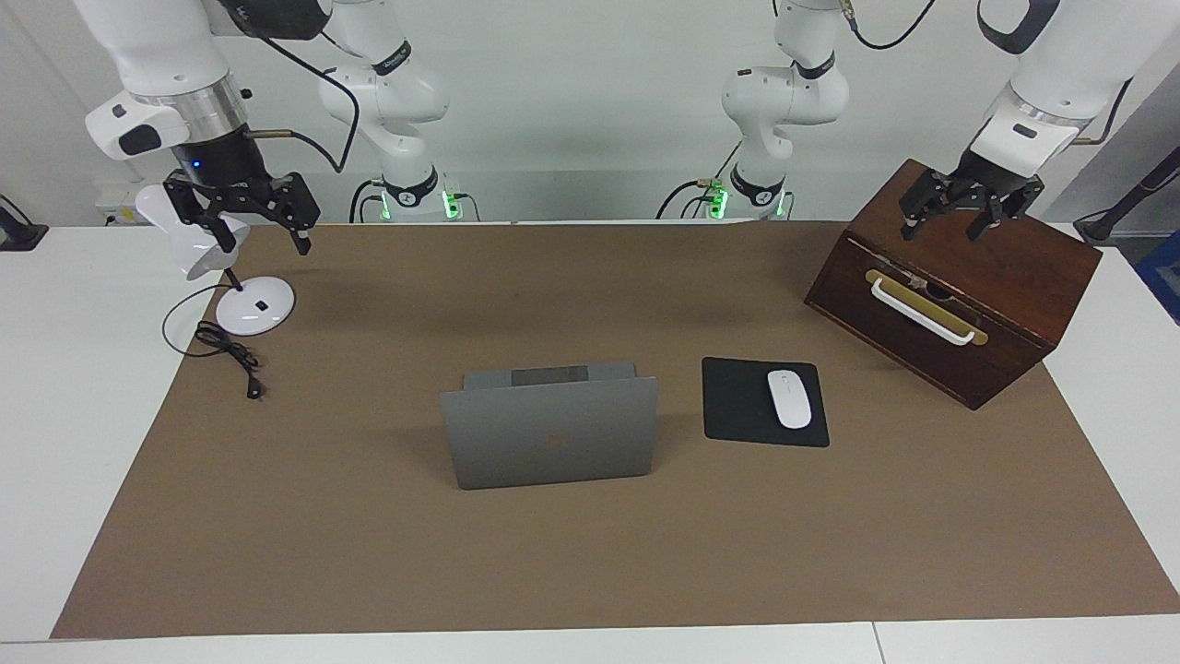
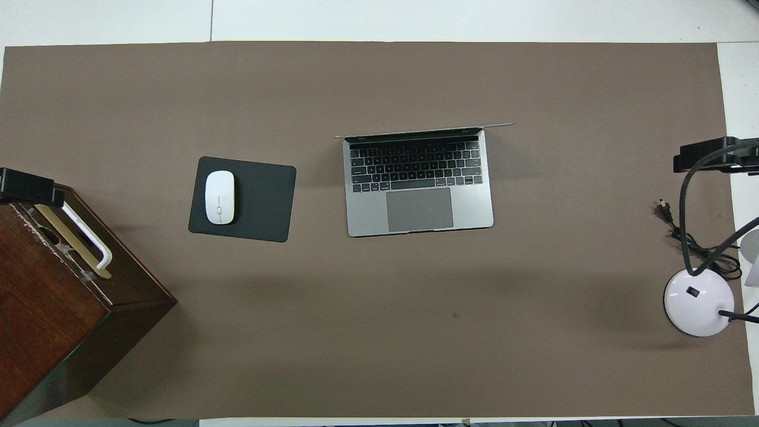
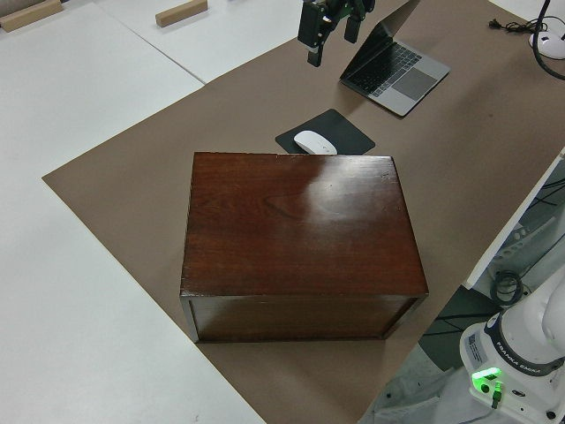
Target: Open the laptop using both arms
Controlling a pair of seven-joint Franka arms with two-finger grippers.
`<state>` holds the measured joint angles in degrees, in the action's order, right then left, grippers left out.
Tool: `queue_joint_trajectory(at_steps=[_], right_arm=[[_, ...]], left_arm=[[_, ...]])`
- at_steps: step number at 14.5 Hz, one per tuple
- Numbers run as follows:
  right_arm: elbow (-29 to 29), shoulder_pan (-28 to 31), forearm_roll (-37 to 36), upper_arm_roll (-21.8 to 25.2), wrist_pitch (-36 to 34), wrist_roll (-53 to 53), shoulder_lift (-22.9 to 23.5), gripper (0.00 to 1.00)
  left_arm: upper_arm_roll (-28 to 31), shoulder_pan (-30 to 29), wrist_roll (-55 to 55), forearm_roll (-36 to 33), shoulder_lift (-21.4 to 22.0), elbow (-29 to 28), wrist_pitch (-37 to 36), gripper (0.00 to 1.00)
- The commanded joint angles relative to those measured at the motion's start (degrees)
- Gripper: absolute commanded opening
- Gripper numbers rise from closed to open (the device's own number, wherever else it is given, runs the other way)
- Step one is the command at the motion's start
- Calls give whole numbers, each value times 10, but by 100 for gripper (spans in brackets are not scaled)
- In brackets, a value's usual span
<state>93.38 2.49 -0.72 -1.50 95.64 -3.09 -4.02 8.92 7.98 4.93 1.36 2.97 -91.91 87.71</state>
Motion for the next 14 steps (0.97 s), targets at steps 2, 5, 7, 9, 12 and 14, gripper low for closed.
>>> queue_joint_trajectory(at_steps=[2,5,7,9,12,14], right_arm=[[19,1,7,0,15,-11,-14,100],[19,0,7,0,15,-11,-14,100],[19,0,7,1,15,-11,-14,100],[18,0,7,1,15,-10,-14,100],[19,0,7,1,15,-10,-14,100],[19,0,7,1,15,-10,-14,100]], left_arm=[[7,9,-4,-13,7,-4,1,100],[7,10,-5,-13,7,-4,1,100],[7,10,-5,-13,7,-4,1,100],[7,10,-5,-13,7,-4,0,100],[7,7,-4,-13,9,-4,0,100],[4,6,-5,-13,13,-4,1,100]])
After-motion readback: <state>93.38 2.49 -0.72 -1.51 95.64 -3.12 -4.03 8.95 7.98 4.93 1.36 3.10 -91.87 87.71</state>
